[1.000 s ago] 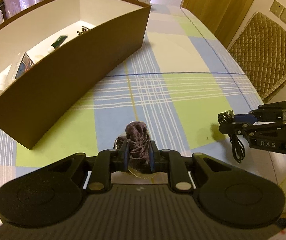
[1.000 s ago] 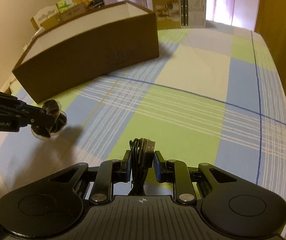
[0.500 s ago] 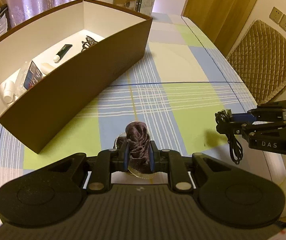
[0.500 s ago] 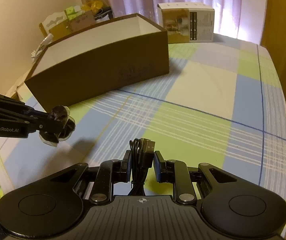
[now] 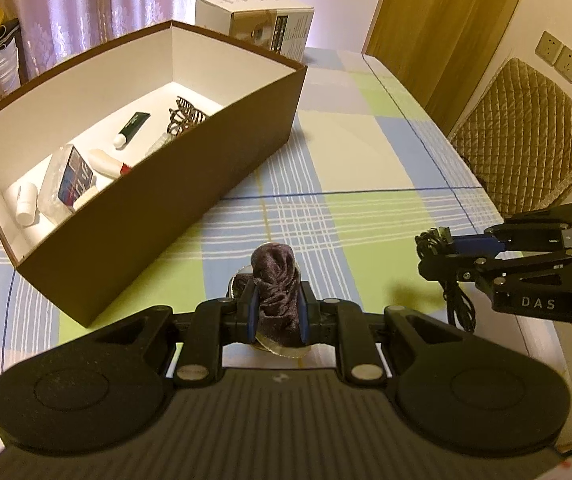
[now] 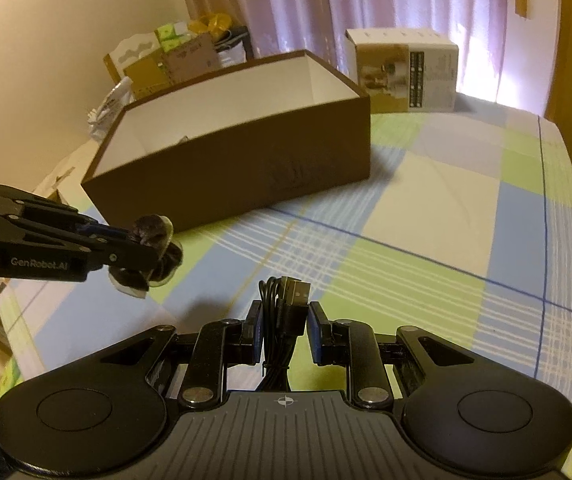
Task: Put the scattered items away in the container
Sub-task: 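Carry the scrunchie and USB cable over the box with both tools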
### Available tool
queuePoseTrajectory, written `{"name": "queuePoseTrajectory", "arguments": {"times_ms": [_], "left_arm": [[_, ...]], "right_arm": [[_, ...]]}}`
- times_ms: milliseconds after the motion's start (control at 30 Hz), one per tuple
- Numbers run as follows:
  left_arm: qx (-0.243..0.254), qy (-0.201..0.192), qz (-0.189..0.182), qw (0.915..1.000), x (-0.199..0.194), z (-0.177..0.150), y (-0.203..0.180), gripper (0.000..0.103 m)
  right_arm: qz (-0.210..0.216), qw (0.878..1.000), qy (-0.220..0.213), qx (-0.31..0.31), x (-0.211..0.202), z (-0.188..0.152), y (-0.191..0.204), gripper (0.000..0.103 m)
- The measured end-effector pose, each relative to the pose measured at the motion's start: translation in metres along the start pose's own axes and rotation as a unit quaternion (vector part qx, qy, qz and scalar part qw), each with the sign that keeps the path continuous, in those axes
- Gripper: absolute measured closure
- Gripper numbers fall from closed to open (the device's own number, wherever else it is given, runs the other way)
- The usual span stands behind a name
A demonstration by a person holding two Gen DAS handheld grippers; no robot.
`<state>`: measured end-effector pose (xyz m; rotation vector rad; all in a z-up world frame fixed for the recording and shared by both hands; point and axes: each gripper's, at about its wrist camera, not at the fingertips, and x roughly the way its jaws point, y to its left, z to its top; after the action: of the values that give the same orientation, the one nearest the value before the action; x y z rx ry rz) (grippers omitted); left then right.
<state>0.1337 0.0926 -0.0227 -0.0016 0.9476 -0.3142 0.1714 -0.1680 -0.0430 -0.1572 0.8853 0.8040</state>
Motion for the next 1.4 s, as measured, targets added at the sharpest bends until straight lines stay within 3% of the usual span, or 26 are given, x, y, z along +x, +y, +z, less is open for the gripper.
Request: {"name": "queuePoseTrajectory", "arguments": {"times_ms": [533,1400], "left_arm": [[0.002,-0.039,-0.012,0.9992,-0.022,0.022,0.006,0.088],[0.005,-0.098,0.012,0.9951,-0.047,0.075,0.062,0.088]], "right_arm": [[0.028,0.999,-0.024,-0.014,0.002,0.034,0.021,0.084],[0.063,0.994,-0.072,-0.053,0.034,0.125,0.052,0.084]]}}
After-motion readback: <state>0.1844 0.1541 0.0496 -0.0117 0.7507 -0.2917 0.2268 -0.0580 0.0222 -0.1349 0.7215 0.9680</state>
